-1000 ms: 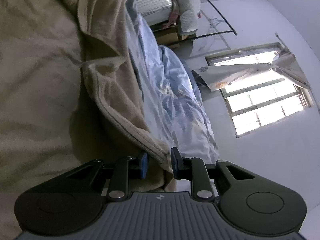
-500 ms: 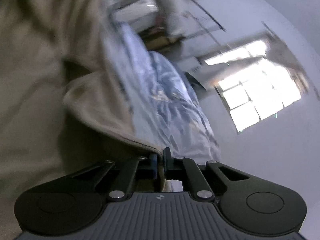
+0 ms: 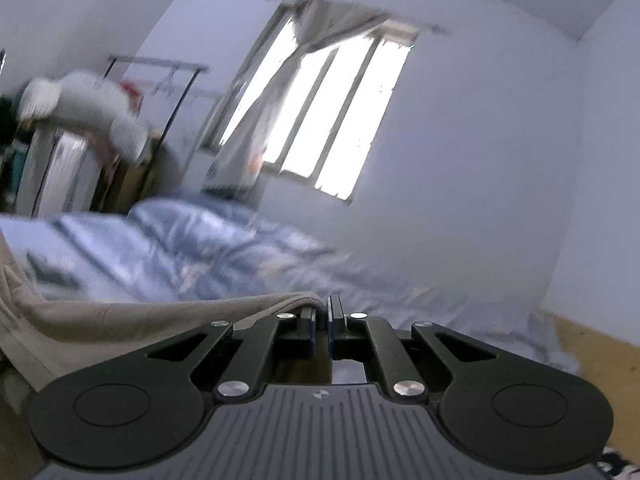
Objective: Fold clothes
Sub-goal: 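Raise the held beige shirt high with the left gripper, then hold the beige shirt raised high in both grippers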
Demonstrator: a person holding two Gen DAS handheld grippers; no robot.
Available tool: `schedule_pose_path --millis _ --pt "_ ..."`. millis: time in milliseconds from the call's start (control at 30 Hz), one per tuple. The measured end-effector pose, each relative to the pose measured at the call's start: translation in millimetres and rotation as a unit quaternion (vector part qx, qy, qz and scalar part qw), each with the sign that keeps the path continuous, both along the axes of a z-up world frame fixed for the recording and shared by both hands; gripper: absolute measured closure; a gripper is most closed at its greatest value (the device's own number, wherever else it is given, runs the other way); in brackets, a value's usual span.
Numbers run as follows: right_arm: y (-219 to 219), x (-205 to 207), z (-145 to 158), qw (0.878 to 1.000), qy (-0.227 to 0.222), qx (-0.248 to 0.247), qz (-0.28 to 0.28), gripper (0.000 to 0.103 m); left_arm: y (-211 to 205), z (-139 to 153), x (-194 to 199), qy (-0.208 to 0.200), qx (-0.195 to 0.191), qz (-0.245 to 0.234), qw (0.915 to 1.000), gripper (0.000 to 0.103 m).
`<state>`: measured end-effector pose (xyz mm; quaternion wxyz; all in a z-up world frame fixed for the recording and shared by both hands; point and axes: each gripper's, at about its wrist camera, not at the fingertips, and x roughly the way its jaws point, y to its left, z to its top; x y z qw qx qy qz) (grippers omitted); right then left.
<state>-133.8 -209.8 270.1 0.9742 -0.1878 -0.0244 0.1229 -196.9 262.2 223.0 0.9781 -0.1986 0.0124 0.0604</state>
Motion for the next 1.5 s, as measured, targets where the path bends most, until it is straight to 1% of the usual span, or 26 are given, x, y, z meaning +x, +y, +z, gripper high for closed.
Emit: schedule_pose_path --millis 167,267,333,500,633,800,900,1033,1233,1400,1500 --pt "-21 -54 74 0.998 -0.054 0.020 -0.008 0.100 -3 81 -34 -0.064 0.017 -0.007 0.9978 0.100" --pt "-31 -84 109 0.996 -0.085 0.034 -0.009 0.100 -2 123 -55 -0.099 0.023 -0.011 0.9947 0.100" --pt "-38 -101 133 0.994 -0.104 0.043 -0.011 0.100 -1 152 -67 -0.116 0.034 -0.007 0.9926 0.100" --pt "-51 -139 182 0.987 -0.143 0.072 -0.001 0.100 -1 217 -97 -0.162 0.056 -0.008 0.9851 0.100" --pt "-57 -175 215 0.980 -0.179 0.089 0.008 0.100 -3 257 -122 -0.190 0.059 -0.013 0.9799 0.100" --pt "-67 -216 250 0.969 -0.221 0.105 0.018 0.100 -7 296 -148 -0.231 0.069 -0.010 0.9704 0.100" --pt "-70 -227 265 0.968 -0.228 0.104 0.021 0.100 -7 316 -156 -0.246 0.066 -0.014 0.9668 0.100" --pt "-73 -230 276 0.967 -0.230 0.108 0.020 0.100 -12 338 -159 -0.256 0.079 -0.014 0.9634 0.100" --pt "-78 -225 282 0.966 -0.224 0.126 0.020 0.100 -18 361 -152 -0.256 0.091 -0.022 0.9622 0.100" --pt "-82 -217 285 0.968 -0.220 0.123 0.018 0.100 -20 368 -137 -0.248 0.094 -0.026 0.9638 0.100" --pt "-86 -211 282 0.969 -0.213 0.121 0.016 0.100 -22 367 -122 -0.235 0.093 -0.028 0.9670 0.100"
